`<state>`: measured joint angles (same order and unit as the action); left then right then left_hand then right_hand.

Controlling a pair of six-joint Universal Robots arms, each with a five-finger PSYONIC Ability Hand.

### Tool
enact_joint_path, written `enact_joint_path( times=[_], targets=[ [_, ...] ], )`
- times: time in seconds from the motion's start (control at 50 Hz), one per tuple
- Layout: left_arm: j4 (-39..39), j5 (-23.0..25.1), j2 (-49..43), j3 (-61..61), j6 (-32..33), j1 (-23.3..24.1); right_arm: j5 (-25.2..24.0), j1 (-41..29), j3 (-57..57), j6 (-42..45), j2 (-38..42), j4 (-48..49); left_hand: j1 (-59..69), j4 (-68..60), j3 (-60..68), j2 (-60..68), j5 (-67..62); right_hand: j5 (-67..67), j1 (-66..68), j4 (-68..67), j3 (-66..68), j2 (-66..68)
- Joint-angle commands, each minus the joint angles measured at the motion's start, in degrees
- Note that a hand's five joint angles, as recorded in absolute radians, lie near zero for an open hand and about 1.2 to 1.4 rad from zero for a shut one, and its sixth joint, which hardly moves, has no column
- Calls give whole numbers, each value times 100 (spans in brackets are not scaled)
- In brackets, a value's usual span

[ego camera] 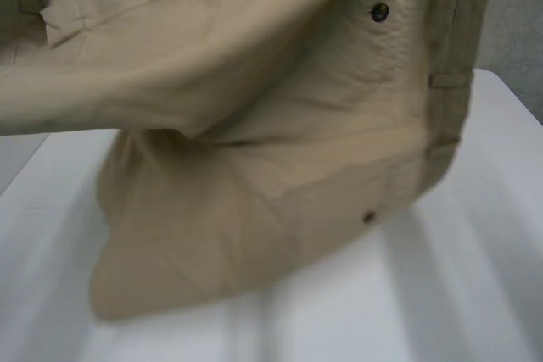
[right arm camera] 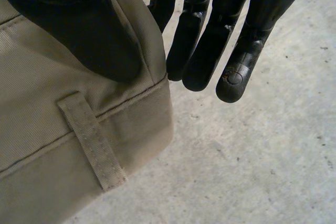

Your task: Fold the shorts.

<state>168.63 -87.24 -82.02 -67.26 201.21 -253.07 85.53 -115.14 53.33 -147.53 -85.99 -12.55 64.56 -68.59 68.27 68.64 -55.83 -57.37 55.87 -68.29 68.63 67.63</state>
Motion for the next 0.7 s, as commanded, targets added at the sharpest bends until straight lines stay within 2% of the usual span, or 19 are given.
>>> enact_joint_path(
  times=[0.02, 0.18, 0.26, 0.3, 0.38, 0.44, 0.46, 0.5, 0.54, 0.6, 0.7],
  targets=[
    [64, -3, -718, -665, -46, 82, -19, -70, 563, 22, 520, -89, 1544, -1141, 1173, 1136, -1417, -1263, 2413, -1171, 1137, 1237],
    [126, -73, -2783, -500, -64, 302, 7, -88, 819, 31, 1819, -46, 1544, -1141, 1173, 1136, -1417, -1263, 2413, -1171, 1137, 1237],
    [292, -135, -3645, 150, -64, 355, 42, -88, 644, 31, 2479, 42, 1544, -1141, 1173, 1136, -1417, -1263, 2413, -1171, 1137, 1237],
    [503, -310, -3988, 633, -90, 355, 112, -88, 495, 14, 2674, 174, 1544, -1141, 1173, 1136, -1417, -1263, 2413, -1171, 1137, 1237],
    [1144, -522, -4077, 1302, -178, 381, 393, -97, 125, -48, 2903, 981, 1544, -1141, 1173, 1136, -1417, -1263, 2413, -1171, 1137, 1237],
    [2092, -522, -3963, 1698, -292, 434, 631, -88, -42, -48, 2816, 2097, 1544, -1141, 1173, 1136, -1417, -1263, 2413, -1171, 1137, 1237],
    [2286, -531, -3902, 1759, -310, 460, 727, -88, -60, -48, 2659, 2786, 1544, -1141, 1173, 1136, -1417, -1263, 2413, -1171, 1137, 1237],
    [2934, -583, -3543, 1926, -362, 513, 824, -88, -60, -39, 2482, 3362, 1544, -1141, 1173, 1136, -1417, -1263, 2413, -1171, 1137, 1237],
    [3218, -583, -3278, 1945, -363, 539, 921, -88, -51, -39, 2236, 4092, 1544, -1141, 1173, 1136, -1417, -1263, 2413, -1171, 1137, 1237],
    [3501, -610, -2935, 1927, -380, 548, 965, -88, -25, -39, 2034, 4384, 1544, -1141, 1173, 1136, -1417, -1263, 2413, -1171, 1137, 1237],
    [3378, -592, -2680, 1289, -599, 653, 930, -105, 256, -30, 1893, 3876, 1544, -1141, 1173, 1136, -1417, -1263, 2413, -1171, 1137, 1237]
  ],
)
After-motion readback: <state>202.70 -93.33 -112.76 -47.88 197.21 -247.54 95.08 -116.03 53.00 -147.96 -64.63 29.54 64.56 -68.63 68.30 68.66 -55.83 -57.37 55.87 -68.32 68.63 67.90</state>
